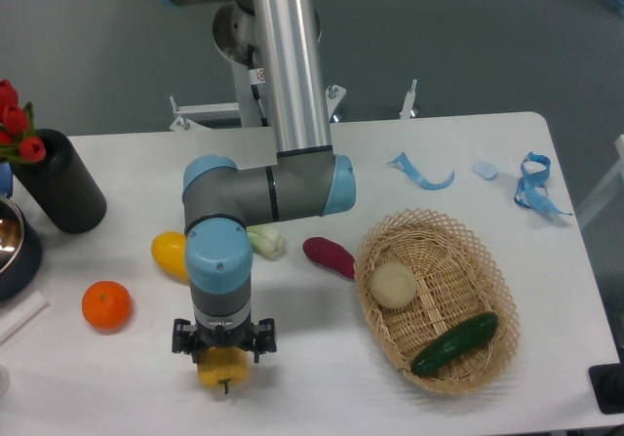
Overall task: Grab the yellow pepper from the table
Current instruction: 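Lower the gripper onto the yellow bell pepper and close on it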
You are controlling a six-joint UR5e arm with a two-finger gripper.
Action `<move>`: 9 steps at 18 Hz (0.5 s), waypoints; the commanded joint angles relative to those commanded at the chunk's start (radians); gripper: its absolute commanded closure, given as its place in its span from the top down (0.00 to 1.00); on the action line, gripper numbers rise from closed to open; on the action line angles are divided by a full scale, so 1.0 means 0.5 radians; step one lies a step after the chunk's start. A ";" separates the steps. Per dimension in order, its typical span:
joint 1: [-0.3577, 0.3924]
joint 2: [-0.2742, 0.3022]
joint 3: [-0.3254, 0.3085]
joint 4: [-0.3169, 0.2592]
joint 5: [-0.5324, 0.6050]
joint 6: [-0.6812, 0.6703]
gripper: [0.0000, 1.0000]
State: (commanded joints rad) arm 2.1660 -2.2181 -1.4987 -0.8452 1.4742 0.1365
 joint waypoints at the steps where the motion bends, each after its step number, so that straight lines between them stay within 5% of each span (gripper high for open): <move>1: -0.003 -0.003 0.000 0.000 0.000 0.000 1.00; 9: -0.028 0.003 -0.012 -0.003 0.009 -0.003 1.00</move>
State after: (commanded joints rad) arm 2.1522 -2.2166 -1.5048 -0.8468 1.4787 0.1350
